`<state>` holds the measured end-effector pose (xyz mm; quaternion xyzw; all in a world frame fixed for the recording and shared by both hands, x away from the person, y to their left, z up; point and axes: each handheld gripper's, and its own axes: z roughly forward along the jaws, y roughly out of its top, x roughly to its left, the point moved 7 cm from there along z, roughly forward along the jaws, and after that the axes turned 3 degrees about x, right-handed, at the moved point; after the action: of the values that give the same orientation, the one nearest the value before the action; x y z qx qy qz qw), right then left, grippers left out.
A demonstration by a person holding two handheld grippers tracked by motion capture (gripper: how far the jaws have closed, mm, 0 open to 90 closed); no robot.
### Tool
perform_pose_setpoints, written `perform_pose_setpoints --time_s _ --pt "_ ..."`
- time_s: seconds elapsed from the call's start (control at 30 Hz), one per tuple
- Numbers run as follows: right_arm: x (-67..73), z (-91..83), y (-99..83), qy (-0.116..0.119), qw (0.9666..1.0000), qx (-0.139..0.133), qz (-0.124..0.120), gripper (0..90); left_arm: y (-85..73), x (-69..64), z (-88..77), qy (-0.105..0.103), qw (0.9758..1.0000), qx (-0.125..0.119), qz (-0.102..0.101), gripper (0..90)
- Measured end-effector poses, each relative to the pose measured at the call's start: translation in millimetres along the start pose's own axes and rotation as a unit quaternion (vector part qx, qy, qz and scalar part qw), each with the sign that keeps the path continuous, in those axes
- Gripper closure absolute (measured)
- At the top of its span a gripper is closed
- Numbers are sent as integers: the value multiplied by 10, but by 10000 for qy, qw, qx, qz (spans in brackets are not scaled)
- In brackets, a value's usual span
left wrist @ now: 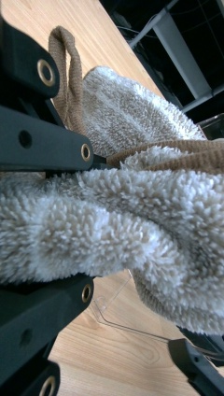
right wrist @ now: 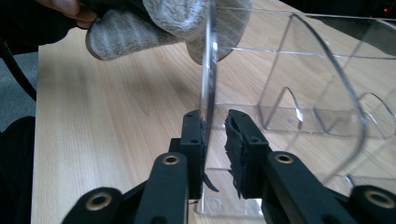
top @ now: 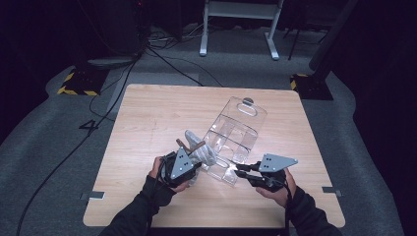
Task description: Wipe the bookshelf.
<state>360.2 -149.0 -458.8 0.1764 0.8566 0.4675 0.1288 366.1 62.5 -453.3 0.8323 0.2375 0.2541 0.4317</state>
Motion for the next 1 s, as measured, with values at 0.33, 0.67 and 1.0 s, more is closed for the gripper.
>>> perform_pose_setpoints --time_s 0.33,0.67,1.0 --pt "22 20 -4 61 10000 -25 -23 861 173 -228 124 -303 9993 -160 122 691" --pt "15 36 -10 64 9999 -83 100 865 188 -710 395 -687 9958 23 599 687" --pt "44 42 1 -30 9999 -22 -96 860 -272 -867 673 -1049 9868 877 868 683"
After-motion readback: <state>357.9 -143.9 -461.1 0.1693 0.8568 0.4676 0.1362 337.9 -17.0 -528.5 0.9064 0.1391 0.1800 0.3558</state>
